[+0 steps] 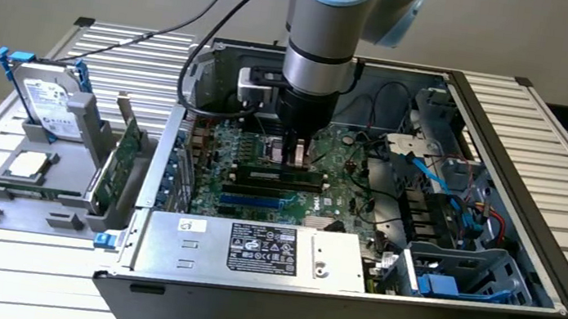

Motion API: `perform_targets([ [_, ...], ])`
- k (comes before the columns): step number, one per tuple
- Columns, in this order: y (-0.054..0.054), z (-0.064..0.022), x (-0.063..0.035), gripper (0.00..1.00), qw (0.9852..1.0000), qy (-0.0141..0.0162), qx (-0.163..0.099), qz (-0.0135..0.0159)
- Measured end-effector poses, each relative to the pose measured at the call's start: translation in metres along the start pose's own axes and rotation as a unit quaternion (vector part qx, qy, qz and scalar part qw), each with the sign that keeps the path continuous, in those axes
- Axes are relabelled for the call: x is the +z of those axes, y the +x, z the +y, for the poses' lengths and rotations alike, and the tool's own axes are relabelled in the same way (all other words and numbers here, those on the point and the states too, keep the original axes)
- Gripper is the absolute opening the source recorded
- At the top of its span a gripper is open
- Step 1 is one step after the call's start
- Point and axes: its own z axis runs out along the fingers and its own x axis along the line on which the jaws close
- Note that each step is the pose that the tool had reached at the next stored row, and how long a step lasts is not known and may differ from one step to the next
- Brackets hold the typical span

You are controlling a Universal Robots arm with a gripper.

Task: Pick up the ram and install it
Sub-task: 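Insert the ram into the slot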

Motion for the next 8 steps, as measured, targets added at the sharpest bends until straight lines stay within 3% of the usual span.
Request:
perform_targets([
  [8,0.0,0.0,0.0005,0.15,1.0,0.0,0.0,0.0],
])
